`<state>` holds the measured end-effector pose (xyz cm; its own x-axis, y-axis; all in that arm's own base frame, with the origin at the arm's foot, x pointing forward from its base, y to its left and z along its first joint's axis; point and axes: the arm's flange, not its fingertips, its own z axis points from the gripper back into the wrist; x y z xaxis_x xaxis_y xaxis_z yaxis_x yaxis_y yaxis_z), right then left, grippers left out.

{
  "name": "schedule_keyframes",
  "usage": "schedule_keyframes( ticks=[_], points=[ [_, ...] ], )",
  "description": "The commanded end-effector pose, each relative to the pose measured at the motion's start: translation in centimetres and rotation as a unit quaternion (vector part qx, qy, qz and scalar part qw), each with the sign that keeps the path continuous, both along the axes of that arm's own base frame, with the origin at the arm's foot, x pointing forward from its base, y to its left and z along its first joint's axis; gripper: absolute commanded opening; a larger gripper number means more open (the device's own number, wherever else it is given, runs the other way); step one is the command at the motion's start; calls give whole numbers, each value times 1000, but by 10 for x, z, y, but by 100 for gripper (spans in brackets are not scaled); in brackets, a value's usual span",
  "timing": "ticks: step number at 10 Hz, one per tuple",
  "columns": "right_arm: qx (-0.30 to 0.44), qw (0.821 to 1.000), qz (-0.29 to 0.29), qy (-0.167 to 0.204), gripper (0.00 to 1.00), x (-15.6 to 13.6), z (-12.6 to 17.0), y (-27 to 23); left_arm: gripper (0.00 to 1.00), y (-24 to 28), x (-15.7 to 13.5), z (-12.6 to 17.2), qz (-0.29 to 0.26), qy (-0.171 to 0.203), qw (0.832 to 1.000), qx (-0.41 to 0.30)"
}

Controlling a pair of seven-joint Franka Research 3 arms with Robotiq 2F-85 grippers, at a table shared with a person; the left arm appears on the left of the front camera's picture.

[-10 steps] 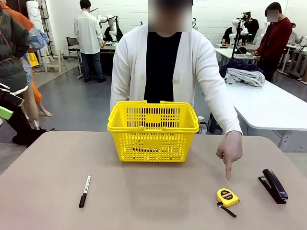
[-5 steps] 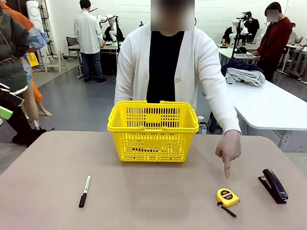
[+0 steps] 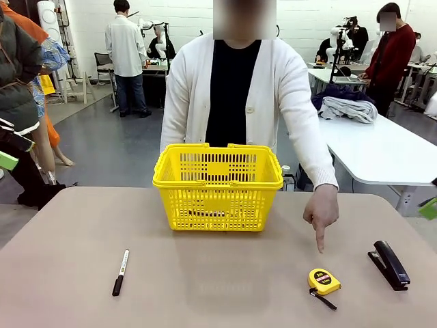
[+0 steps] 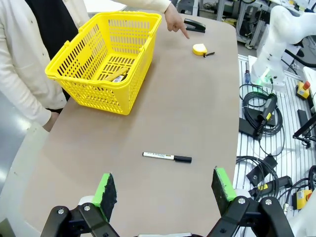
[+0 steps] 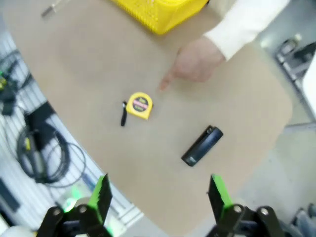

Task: Place the items the person wants into the basket.
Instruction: Pick up the item the person points to and place it in the Market Basket.

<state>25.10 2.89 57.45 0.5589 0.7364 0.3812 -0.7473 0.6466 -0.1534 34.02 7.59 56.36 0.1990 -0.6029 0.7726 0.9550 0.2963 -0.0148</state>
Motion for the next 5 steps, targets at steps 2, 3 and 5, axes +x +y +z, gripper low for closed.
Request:
schedule_keyframes(
  ticks=[2, 3, 5],
  points=[
    [-60, 997, 23, 43, 100, 13, -78, 35, 100, 2, 0, 0, -5, -6, 1000, -9],
    [-63, 995, 39, 62, 100, 14, -95, 44, 100, 2, 0, 0, -5, -6, 1000, -9],
    [-65, 993, 53, 86, 100, 22, -123, 54, 100, 2, 0, 0, -5, -6, 1000, -9]
  ],
)
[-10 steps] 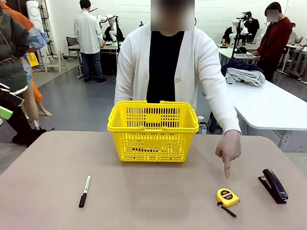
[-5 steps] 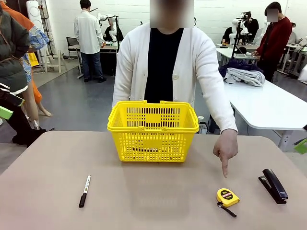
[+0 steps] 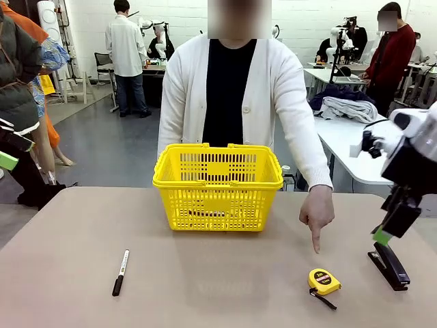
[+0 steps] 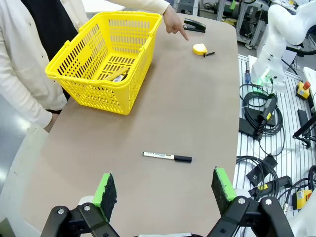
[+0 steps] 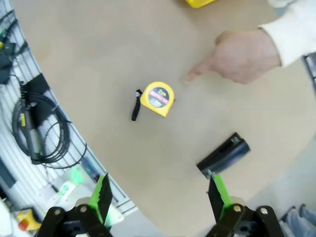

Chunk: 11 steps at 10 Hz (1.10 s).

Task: Place the items the person wants into the basket.
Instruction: Pick up the item the person points to and place it in the Market Basket.

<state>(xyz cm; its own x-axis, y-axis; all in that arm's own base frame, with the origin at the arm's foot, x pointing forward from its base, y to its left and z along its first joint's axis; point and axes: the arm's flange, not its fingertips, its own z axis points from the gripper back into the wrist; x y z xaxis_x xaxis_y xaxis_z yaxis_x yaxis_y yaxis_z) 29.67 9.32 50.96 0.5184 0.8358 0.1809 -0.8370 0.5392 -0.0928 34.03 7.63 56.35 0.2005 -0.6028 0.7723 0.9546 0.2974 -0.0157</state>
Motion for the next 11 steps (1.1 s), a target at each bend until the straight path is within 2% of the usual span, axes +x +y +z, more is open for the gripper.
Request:
schedule_keyframes(
  ticks=[1, 4, 5, 11],
  points=[
    [14, 1000, -1, 9, 100, -17, -69, -9, 100, 1, 0, 0, -5, -7, 1000, -9],
    [42, 999, 3, 27, 100, -13, -84, -13, 100, 1, 0, 0, -5, -7, 1000, -9],
    [12, 1000, 1, 23, 100, 25, -28, 1, 100, 1, 0, 0, -5, -7, 1000, -9],
    [12, 1000, 1, 23, 100, 25, -28, 1, 100, 1, 0, 0, -5, -7, 1000, -9]
  ],
)
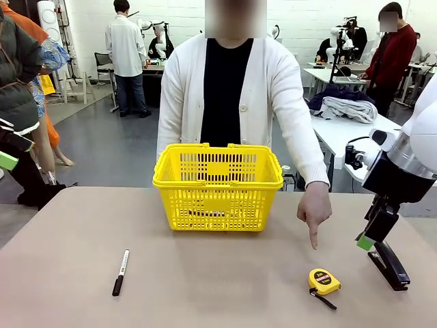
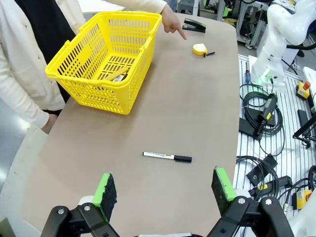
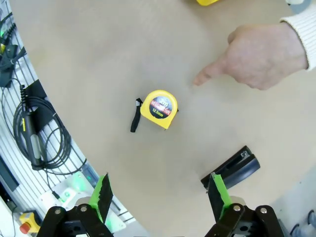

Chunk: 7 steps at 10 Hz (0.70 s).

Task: Place the items the person wants into the basket.
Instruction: Pick up the item the person points to and place it in the Market Basket.

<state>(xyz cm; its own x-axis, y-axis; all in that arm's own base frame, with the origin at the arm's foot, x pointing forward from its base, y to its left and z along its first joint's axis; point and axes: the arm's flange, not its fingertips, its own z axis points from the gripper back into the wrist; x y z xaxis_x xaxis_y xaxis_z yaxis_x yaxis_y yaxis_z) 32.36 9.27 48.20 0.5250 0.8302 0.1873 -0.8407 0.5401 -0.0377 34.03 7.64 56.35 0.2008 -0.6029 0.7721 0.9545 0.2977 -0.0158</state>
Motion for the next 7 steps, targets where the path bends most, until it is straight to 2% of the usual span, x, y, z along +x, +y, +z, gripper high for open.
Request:
schedule_keyframes(
  ticks=[1, 3, 4, 7],
  points=[
    [0, 1000, 0, 0, 100, 0, 0, 0, 100, 1, 0, 0, -5, -7, 1000, -9],
    [-16, 991, -136, 4, 100, 20, -43, 24, 100, 1, 0, 0, -5, -7, 1000, -9],
    [-19, 985, -171, 7, 100, 25, -61, 33, 100, 1, 0, 0, -5, -7, 1000, -9],
    [-47, 980, -192, 8, 100, 31, -101, 45, 100, 1, 0, 0, -5, -7, 1000, -9]
  ],
)
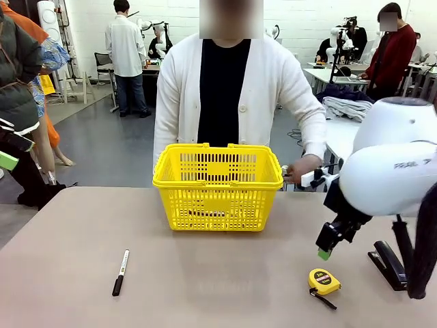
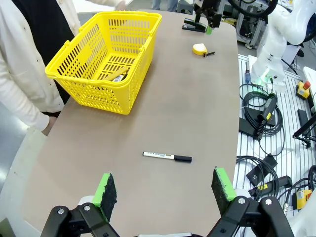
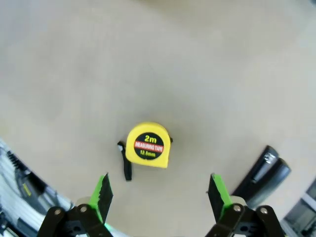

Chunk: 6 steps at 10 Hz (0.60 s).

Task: Place the items the person wants into the basket.
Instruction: Pick up the item the person points to and place it in the Market Basket.

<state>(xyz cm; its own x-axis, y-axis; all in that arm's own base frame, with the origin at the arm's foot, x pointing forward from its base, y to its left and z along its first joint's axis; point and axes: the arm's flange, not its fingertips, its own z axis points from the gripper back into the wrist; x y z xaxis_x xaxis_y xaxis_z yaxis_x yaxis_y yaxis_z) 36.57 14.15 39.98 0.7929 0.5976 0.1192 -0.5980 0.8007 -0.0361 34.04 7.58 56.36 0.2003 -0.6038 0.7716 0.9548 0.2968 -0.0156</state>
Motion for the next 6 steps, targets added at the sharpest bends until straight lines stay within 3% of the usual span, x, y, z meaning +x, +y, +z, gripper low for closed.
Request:
schedule_keyframes(
  ticks=[1, 6],
  points=[
    [-35, 999, -17, -13, 100, -11, -29, -5, 100, 2, 0, 0, -5, -7, 1000, -9],
    [-15, 999, -38, -19, 100, -15, -76, -10, 100, 2, 0, 0, -5, -7, 1000, -9]
  ],
)
